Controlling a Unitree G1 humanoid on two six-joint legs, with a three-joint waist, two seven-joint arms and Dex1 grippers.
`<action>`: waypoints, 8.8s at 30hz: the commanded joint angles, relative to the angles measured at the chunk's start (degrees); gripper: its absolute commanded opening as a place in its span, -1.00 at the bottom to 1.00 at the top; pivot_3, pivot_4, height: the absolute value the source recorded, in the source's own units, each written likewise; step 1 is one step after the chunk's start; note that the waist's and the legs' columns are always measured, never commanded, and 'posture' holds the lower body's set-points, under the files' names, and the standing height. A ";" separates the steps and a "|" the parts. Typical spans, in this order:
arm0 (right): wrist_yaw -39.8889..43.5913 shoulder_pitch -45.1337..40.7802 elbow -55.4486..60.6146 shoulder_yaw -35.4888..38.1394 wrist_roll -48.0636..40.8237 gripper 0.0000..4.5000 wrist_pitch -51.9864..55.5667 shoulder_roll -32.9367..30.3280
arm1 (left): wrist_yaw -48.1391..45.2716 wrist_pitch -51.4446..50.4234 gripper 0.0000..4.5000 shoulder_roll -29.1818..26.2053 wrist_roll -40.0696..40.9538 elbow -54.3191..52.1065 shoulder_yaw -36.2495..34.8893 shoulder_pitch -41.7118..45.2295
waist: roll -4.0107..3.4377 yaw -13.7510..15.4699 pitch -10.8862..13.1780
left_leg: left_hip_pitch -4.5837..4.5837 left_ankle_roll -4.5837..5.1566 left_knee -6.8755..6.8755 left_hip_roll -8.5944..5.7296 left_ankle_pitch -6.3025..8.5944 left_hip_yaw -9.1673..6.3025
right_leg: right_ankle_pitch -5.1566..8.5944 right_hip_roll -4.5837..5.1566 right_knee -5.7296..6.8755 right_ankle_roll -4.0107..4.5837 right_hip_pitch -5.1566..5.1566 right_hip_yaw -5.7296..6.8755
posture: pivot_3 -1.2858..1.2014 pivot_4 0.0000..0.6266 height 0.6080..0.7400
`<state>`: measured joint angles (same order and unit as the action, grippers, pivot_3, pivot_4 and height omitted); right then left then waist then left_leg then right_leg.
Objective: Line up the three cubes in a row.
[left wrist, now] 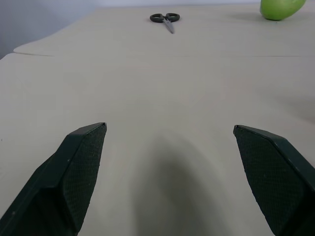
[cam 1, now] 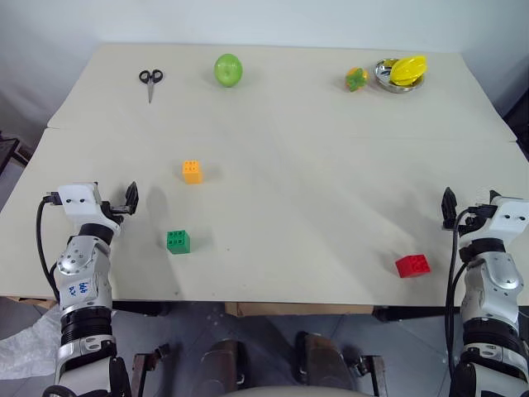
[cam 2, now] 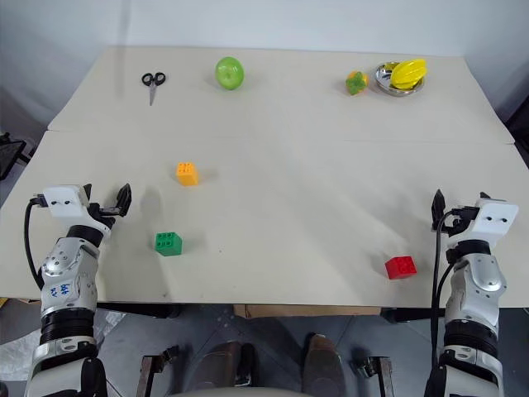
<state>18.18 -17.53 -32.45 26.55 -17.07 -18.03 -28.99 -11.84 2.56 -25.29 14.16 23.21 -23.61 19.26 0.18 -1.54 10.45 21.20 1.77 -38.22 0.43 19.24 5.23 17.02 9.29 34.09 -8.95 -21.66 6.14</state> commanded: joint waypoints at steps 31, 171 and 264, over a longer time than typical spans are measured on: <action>69.92 22.80 6.92 -1.16 -7.96 1.00 5.29 -33.56 | -65.37 -8.05 0.94 -18.27 17.48 -28.16 19.76 -1.41 | -0.07 0.10 -0.01 | -0.04 0.25 -0.25 -0.03 0.19 0.10 | -0.10 0.01 -0.19 -0.15 0.18 -0.01 | 0.03 -0.52 1.00; 55.84 23.37 35.64 -1.33 -18.14 1.00 17.20 -14.78 | -56.69 1.49 0.00 9.51 -14.72 18.96 41.43 37.02 | -0.23 3.69 0.13 | 0.37 0.39 -1.63 0.36 0.78 0.28 | -0.55 -0.46 -0.14 0.16 0.12 0.84 | 0.03 -0.52 1.00; 52.41 18.40 40.64 -9.17 -20.78 1.00 26.39 -10.92 | -72.15 6.11 -0.35 -10.77 1.20 15.12 25.19 24.98 | -0.26 3.10 0.08 | 0.27 0.24 -1.66 0.49 1.15 0.93 | -0.50 -0.65 -0.17 0.28 0.05 0.78 | 0.03 -0.52 1.00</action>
<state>69.09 0.19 5.65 14.85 -35.99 8.01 -38.56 -77.62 2.04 -36.36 16.12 34.94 0.15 42.87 -0.07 1.56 10.52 21.48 2.01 -39.89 0.91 20.40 6.16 16.52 8.64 33.92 -8.66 -21.61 6.92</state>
